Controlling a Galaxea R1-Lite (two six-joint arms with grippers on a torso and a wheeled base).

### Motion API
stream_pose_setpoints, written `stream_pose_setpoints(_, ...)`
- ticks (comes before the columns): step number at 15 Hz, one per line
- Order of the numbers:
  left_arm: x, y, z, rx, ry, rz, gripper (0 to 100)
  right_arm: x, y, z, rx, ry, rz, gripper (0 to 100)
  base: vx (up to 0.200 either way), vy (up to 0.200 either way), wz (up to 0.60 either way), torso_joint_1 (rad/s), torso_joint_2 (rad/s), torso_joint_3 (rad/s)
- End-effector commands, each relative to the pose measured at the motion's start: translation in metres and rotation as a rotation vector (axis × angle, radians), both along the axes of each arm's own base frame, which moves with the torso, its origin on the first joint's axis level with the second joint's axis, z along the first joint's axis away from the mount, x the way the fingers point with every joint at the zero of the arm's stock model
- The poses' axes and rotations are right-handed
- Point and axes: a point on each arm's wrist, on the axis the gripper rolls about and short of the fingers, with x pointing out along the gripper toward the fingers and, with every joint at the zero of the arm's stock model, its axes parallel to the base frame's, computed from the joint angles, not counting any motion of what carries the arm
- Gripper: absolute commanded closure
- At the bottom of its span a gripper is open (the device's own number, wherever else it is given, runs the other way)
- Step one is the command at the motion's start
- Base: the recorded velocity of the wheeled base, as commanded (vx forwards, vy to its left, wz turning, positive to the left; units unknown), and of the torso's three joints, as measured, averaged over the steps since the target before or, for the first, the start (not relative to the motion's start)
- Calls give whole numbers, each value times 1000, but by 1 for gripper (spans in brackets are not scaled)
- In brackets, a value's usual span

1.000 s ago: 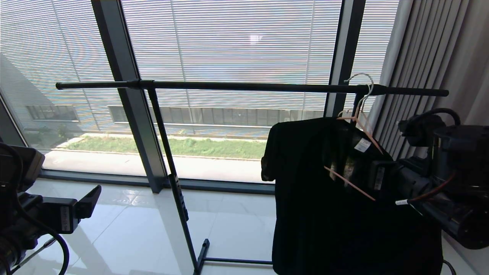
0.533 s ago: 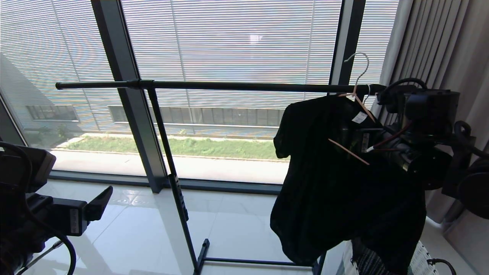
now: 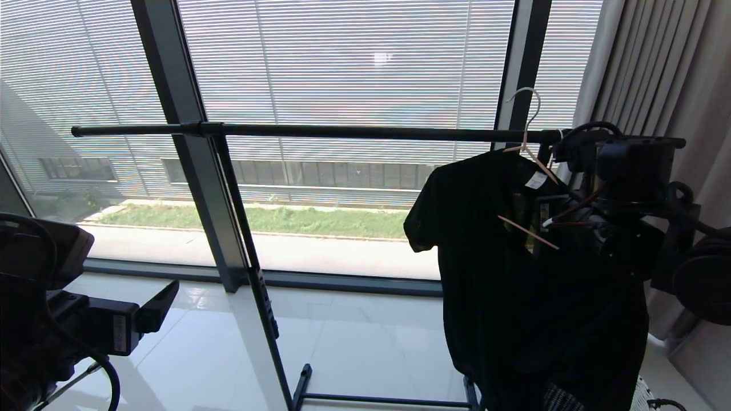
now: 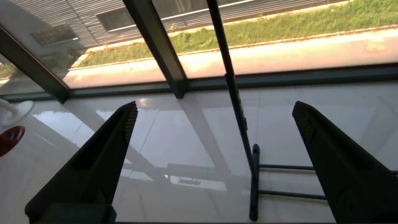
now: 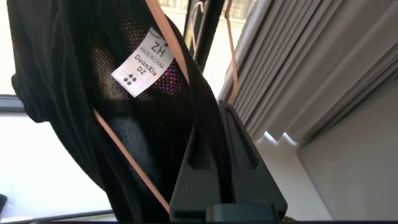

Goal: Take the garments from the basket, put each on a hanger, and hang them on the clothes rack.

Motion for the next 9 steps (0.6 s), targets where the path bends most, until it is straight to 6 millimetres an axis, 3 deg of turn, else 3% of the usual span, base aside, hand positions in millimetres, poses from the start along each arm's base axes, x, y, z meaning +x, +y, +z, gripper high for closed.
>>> stream_pose_setpoints(1, 0, 0, -1, 1, 2, 0, 0, 0, 0, -2, -7, 3, -22, 100, 200, 0, 0, 12, 7, -7)
stream_pose_setpoints(4, 0, 0, -1, 0, 4, 1, 0, 0, 1, -2, -7, 1, -25, 100, 200, 0, 0, 4, 4, 1)
stream_pose_setpoints(9, -2, -1, 0, -1, -4, -9, 0, -5, 4, -8, -29, 17, -43, 100, 0, 0, 0, 0, 0, 0)
